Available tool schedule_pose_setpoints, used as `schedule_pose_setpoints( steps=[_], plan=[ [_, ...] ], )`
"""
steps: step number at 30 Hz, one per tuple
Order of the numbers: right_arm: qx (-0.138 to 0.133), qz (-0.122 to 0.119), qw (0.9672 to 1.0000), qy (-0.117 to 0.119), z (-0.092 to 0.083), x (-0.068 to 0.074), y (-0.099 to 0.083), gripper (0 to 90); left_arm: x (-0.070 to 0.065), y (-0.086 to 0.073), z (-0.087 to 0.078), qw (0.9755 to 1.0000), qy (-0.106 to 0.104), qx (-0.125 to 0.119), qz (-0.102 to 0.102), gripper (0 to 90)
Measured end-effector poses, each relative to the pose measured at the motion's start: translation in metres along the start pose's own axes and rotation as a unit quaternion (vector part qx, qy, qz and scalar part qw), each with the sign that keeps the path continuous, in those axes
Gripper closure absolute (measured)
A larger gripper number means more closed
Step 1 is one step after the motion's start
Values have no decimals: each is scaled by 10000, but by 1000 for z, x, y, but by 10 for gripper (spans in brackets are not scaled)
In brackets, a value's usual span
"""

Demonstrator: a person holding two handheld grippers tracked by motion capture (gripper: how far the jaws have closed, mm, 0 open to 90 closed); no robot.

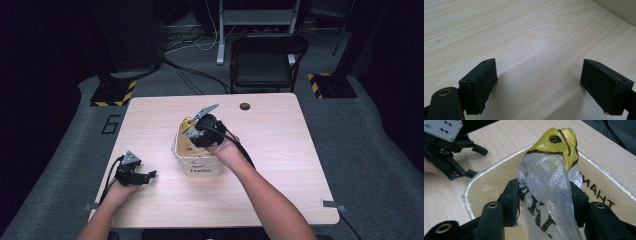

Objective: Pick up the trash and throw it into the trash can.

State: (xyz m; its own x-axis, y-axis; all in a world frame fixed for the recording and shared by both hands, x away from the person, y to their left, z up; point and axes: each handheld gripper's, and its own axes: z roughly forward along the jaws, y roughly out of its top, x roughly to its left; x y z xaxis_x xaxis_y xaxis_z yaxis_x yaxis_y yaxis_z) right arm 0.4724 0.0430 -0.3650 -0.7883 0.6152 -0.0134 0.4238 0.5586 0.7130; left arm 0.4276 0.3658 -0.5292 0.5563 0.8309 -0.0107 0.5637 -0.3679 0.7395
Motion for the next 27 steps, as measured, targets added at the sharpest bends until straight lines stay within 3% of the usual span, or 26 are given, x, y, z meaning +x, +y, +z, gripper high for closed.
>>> schedule_pose_setpoints(
  steps=[6,9,18,27],
  plan=[
    [116,-12,9994,-321,9,0,-5,335,0,0,0,10000,8,13,27,140],
    [121,25,9994,-320,8,0,-7,306,0,0,0,10000,2,10,9,140],
    [10,51,9992,-395,-11,-3,-20,293,0,0,0,10000,2,10,8,139],
    [-124,210,9984,-501,-37,-23,-46,293,0,0,0,10000,11,13,30,140]
  ],
)
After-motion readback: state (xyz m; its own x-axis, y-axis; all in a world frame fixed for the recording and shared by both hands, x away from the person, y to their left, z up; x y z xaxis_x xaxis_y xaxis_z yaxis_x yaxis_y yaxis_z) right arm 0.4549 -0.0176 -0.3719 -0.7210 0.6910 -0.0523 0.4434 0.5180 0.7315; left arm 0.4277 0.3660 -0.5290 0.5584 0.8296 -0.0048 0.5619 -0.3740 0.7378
